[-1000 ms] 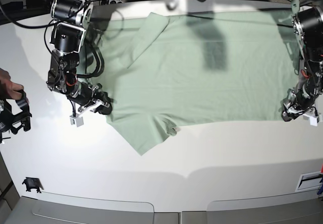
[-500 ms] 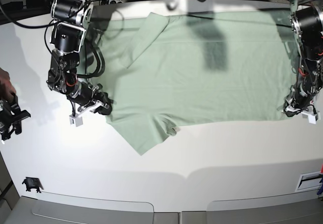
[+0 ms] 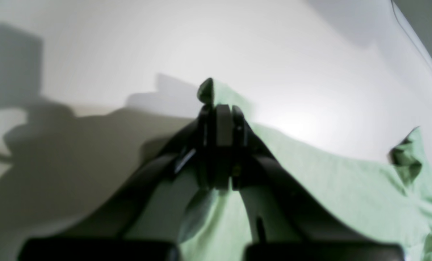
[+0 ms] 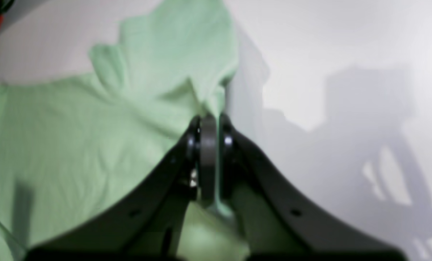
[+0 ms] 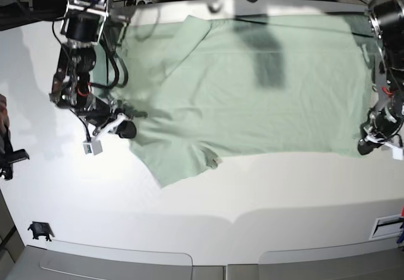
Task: Fold the T-shirt properly
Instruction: 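Grasp the hem corners and fold the hem up toward the collar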
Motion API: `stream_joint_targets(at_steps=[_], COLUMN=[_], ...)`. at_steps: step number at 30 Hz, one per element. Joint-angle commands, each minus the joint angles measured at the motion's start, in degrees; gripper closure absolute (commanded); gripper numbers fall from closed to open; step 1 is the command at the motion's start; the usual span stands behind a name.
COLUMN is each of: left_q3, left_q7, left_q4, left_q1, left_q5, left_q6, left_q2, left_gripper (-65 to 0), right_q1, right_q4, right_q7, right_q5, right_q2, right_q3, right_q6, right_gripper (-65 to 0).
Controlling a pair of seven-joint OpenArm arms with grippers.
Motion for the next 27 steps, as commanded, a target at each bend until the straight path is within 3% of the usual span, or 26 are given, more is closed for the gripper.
stream_joint_targets(at_steps=[1, 10, 15, 23, 27], left_q3=[-0.83, -10.71, -15.52, -19.93, -20.59], left_q7=[-0.07, 9.97, 12.87, 13.86, 17.9], left_q4=[2.75, 22.1, 27.15, 31.63, 32.35], left_q1=[-0.07, 14.29, 20.98, 27.71, 28.46], left_q5=[-1.88, -8.15, -10.16, -10.16, -10.16], left_q6=[-0.55, -2.23, -2.25, -2.21, -2.23], left_q2=[-1.84, -3.52, -3.98, -3.96, -3.96], left_gripper=[0.0, 0.0, 0.0, 0.0, 0.0], right_q1=[-0.09, -12.96, -19.12, -21.57, -23.19], right_q4=[3.5, 23.12, 28.61, 30.03, 30.03], right_q7=[0.59, -7.28, -8.31, -11.89, -11.91], right_q5=[2.51, 5.95, 5.9, 6.05, 8.94], right_q2=[0.7, 0.7, 0.7, 0.7, 0.68], right_q3=[0.26, 0.35, 0.83, 9.33, 13.57], right_q6=[0.52, 0.5, 0.46, 0.46, 0.33], right_gripper=[0.0, 0.0, 0.0, 0.0, 0.0])
